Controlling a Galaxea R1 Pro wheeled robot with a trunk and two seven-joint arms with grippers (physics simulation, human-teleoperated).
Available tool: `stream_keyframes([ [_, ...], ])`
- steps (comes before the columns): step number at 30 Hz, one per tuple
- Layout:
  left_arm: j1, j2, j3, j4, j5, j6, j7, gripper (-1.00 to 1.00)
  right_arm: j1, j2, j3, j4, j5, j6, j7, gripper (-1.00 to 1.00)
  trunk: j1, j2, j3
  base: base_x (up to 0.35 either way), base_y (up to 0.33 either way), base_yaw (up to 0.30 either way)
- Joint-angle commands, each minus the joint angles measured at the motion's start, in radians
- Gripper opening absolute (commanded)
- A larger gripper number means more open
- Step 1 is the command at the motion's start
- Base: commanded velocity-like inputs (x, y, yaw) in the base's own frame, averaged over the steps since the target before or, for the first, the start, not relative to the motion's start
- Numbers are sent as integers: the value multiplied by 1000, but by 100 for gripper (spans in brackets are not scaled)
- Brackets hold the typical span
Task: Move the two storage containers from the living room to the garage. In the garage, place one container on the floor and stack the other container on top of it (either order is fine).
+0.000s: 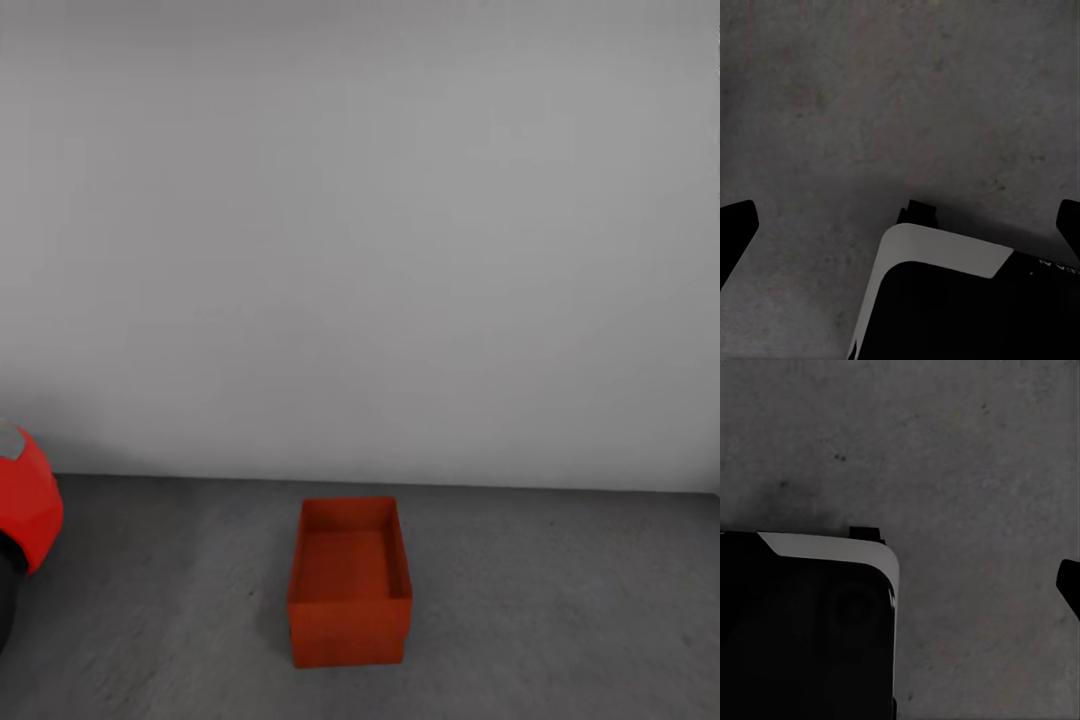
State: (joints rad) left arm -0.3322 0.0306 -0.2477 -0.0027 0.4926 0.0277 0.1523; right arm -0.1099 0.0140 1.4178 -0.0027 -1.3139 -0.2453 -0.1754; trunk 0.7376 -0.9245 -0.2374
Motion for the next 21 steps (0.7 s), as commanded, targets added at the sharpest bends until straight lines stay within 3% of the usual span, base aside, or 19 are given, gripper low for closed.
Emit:
stream_keyframes([
  [1, -1, 0, -8, 0, 7, 3, 3, 100, 0, 0, 9, 0, -6, -2, -4, 100, 0, -1, 0, 0, 0, 0],
  [21, -1, 0, -8, 0, 7, 3, 3, 100, 0, 1, 9, 0, -4, 0, 0, 100, 0, -1, 32, 0, 0, 0],
])
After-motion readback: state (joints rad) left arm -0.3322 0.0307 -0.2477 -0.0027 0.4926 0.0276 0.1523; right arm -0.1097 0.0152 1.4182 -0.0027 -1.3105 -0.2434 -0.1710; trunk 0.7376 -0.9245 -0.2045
